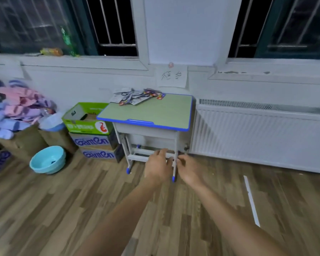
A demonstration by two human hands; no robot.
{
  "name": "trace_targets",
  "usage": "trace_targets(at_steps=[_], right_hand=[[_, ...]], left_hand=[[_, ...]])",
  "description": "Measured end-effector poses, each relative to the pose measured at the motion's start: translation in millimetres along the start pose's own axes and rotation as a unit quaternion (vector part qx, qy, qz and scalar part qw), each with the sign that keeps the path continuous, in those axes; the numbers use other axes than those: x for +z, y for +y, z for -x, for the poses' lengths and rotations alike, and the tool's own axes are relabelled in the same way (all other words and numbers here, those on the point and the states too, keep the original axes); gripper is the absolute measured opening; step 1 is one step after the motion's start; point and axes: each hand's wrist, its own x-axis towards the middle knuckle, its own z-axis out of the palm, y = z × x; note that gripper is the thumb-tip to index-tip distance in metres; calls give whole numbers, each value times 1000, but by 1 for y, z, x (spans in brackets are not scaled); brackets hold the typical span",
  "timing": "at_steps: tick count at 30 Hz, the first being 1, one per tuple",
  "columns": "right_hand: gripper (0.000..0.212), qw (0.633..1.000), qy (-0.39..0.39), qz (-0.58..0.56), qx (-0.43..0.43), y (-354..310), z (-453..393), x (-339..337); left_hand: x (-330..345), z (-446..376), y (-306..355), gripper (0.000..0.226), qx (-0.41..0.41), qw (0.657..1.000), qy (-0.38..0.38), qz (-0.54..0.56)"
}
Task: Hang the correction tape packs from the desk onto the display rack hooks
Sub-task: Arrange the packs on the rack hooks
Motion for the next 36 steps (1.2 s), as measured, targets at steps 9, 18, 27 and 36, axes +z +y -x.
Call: trace_targets(at_steps=[9,18,27,36], right_hand=[[30,1000,-9,16,-10,-69,-171,83],[35,999,-35,23,6,-124,-318,143],[45,996,-63,66,-3,-156,-493,206],[79,979,-121,164,1,-175,-603,264]], left_hand=[[-42,-185,-86,49,-20,1000,5,-16],[-84,-340,-153,51,-16,999,-7,-41],[-85,-503,-220,56,-56,996,-23,-73],[-80,-614,-271,57,-113,989,-60,-75]])
